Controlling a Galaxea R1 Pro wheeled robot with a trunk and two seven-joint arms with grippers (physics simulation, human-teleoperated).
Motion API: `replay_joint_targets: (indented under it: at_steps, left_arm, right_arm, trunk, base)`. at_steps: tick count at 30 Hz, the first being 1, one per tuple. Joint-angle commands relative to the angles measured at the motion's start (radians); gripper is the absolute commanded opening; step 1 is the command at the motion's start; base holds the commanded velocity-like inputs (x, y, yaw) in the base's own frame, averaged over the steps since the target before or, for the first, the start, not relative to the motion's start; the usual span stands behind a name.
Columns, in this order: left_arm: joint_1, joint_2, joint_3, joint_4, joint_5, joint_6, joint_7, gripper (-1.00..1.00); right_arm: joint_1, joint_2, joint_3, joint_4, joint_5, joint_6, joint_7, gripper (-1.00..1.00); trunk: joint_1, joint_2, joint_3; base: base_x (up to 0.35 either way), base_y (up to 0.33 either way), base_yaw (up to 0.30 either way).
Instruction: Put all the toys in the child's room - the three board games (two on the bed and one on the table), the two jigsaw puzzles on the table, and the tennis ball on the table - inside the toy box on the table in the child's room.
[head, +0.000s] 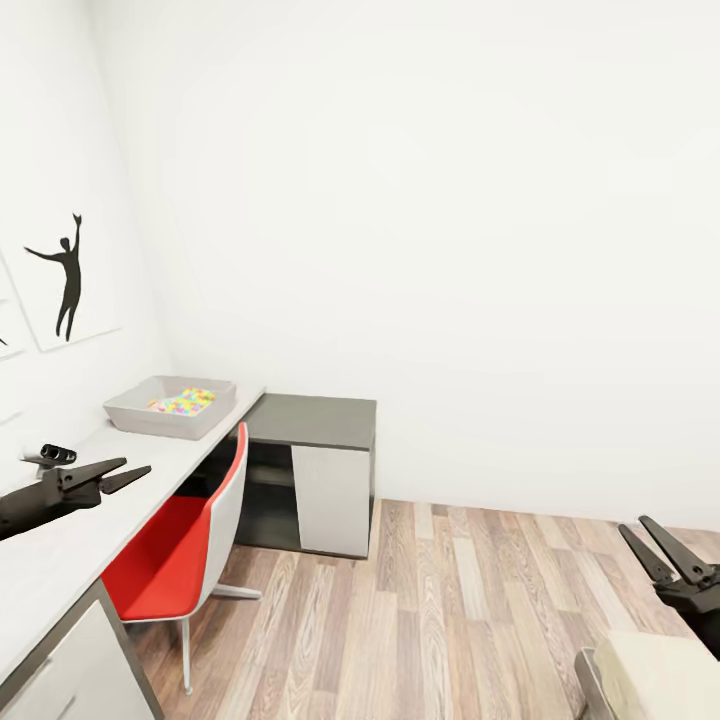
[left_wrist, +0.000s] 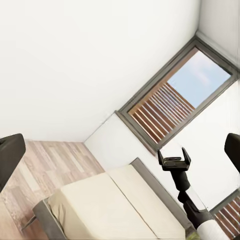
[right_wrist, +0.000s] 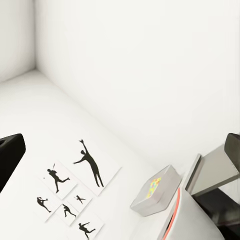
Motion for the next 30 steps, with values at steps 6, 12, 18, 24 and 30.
replay_joint_targets:
  at_steps: [6, 12, 18, 24, 30]
  left_arm:
    - [0.000, 0.000, 0.000, 0.000, 0.000, 0.011, -0.003, 1.00]
    - [0.000, 0.000, 0.000, 0.001, 0.000, 0.010, -0.003, 1.00]
    - [0.000, 0.000, 0.000, 0.000, 0.000, 0.011, -0.003, 1.00]
    - [0.000, 0.000, 0.000, 0.000, 0.000, 0.010, -0.003, 1.00]
    - [0.000, -0.001, 0.000, 0.000, 0.002, 0.003, -0.003, 1.00]
  right_arm:
    - [-0.001, -0.002, 0.000, 0.006, -0.002, 0.004, 0.001, 1.00]
    - [-0.001, 0.002, 0.001, 0.008, -0.002, 0.003, 0.001, 1.00]
    - [-0.001, 0.004, -0.001, 0.009, 0.047, 0.003, 0.001, 1.00]
    - [-0.001, 0.006, 0.000, 0.008, 0.064, 0.003, 0.002, 1.00]
    - [-0.001, 0.006, 0.000, 0.008, 0.067, -0.014, 0.001, 1.00]
  trunk:
    - [0.000, -0.001, 0.006]
    - [0.000, -0.001, 0.009]
    - [0.000, -0.001, 0.010]
    - [0.000, -0.001, 0.010]
    - [0.000, -0.001, 0.010]
  base:
    - [-0.130, 0.016, -0.250]
    - [-0.021, 0.001, -0.125]
    - [-0.110, 0.018, -0.013]
    - [-0.082, 0.019, -0.001]
    - [-0.152, 0.001, 0.000]
